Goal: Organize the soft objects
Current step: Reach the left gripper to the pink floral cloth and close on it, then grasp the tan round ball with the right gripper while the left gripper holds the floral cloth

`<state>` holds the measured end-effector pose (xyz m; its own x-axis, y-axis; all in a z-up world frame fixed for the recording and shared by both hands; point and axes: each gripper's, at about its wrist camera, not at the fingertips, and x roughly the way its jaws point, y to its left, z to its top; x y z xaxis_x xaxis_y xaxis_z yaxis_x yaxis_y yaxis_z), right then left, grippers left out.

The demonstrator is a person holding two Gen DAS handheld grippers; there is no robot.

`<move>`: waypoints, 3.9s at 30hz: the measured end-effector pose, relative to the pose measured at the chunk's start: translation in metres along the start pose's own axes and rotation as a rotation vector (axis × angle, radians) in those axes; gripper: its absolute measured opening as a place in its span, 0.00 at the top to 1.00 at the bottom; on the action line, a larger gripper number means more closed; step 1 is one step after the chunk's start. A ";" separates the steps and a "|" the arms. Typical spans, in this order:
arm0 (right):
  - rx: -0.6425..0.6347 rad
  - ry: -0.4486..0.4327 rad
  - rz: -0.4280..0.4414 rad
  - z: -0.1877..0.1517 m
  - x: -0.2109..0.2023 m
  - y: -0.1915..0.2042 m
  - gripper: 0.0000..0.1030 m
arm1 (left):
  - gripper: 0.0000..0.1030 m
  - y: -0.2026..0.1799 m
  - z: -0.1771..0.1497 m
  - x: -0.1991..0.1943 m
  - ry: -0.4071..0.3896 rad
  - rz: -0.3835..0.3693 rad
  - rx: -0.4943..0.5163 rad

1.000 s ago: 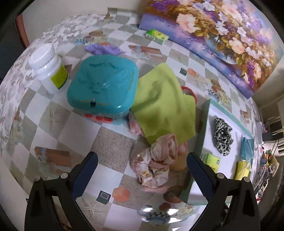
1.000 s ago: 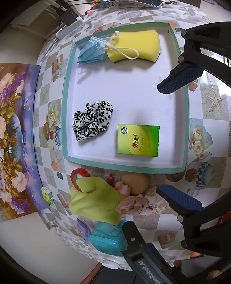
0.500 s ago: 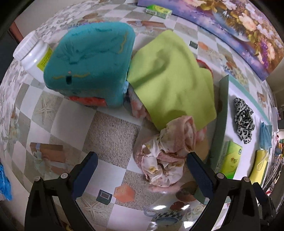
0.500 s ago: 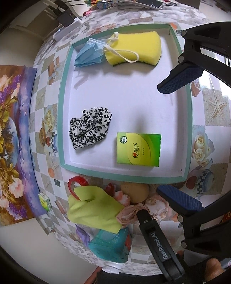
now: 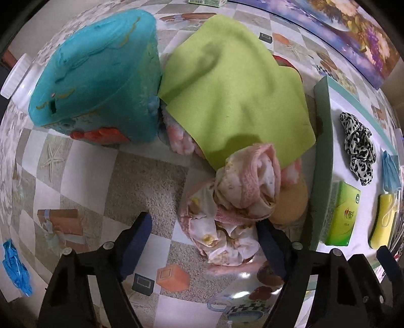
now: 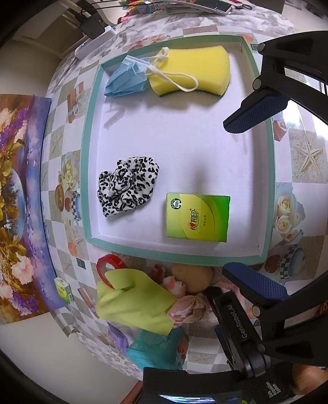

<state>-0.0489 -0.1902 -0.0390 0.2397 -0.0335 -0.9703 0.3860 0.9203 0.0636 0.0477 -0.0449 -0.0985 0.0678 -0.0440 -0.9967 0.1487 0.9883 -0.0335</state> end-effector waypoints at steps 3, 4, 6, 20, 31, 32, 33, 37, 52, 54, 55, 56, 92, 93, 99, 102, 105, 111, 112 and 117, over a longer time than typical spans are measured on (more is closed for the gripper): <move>-0.003 0.000 -0.002 0.000 0.000 0.000 0.00 | 0.29 -0.008 -0.001 -0.003 -0.006 -0.001 0.016; -0.004 0.000 -0.002 0.000 0.000 0.000 0.00 | 0.37 -0.013 -0.004 -0.006 -0.011 -0.005 0.018; -0.005 -0.001 -0.005 0.000 0.000 0.000 0.00 | 0.51 -0.022 -0.004 -0.009 -0.025 -0.020 0.019; -0.003 -0.029 0.028 0.003 -0.001 0.003 0.00 | 0.84 -0.005 -0.002 -0.015 -0.009 -0.169 -0.070; -0.059 -0.061 0.163 0.009 0.003 0.019 0.04 | 0.84 0.032 -0.009 -0.035 -0.066 -0.244 -0.156; -0.064 -0.062 0.172 0.009 0.003 0.021 0.04 | 0.84 0.040 -0.014 -0.040 -0.068 -0.244 -0.165; -0.069 -0.064 0.181 0.010 0.004 0.023 0.05 | 0.84 0.048 -0.016 -0.042 -0.068 -0.243 -0.172; -0.108 -0.070 0.208 0.012 0.007 0.034 0.15 | 0.84 0.059 -0.020 -0.043 -0.063 -0.241 -0.202; -0.251 -0.090 0.269 0.015 0.012 0.079 0.41 | 0.84 0.102 -0.036 -0.053 -0.066 -0.260 -0.294; -0.273 -0.090 0.272 0.015 0.012 0.085 0.42 | 0.84 0.108 -0.039 -0.054 -0.068 -0.267 -0.307; -0.283 -0.087 0.267 0.015 0.013 0.088 0.43 | 0.84 0.111 -0.041 -0.055 -0.070 -0.270 -0.315; -0.289 -0.084 0.262 0.015 0.014 0.089 0.45 | 0.84 0.108 -0.040 -0.055 -0.071 -0.270 -0.320; -0.368 -0.014 0.147 0.019 0.048 0.113 0.47 | 0.84 0.121 -0.046 -0.048 -0.056 -0.282 -0.448; -0.369 -0.012 0.149 0.018 0.047 0.113 0.47 | 0.84 0.122 -0.045 -0.048 -0.056 -0.282 -0.449; -0.384 0.016 0.194 0.009 0.043 0.115 0.49 | 0.84 0.122 -0.043 -0.044 -0.047 -0.279 -0.456; -0.403 0.021 0.206 0.005 0.039 0.117 0.49 | 0.84 0.122 -0.042 -0.044 -0.048 -0.279 -0.458; -0.417 0.012 0.192 0.004 0.037 0.119 0.49 | 0.84 0.122 -0.043 -0.044 -0.048 -0.279 -0.457; -0.435 0.009 0.156 0.003 0.036 0.120 0.49 | 0.84 0.122 -0.043 -0.043 -0.048 -0.277 -0.459; -0.438 0.013 0.155 0.001 0.037 0.119 0.49 | 0.84 0.121 -0.043 -0.043 -0.048 -0.276 -0.459; -0.450 0.038 0.143 0.000 0.044 0.123 0.49 | 0.84 0.121 -0.042 -0.042 -0.045 -0.274 -0.460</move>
<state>0.0091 -0.0786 -0.0742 0.2265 0.1122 -0.9675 -0.0748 0.9924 0.0976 0.0214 0.0825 -0.0636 0.1306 -0.3058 -0.9431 -0.2802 0.9011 -0.3310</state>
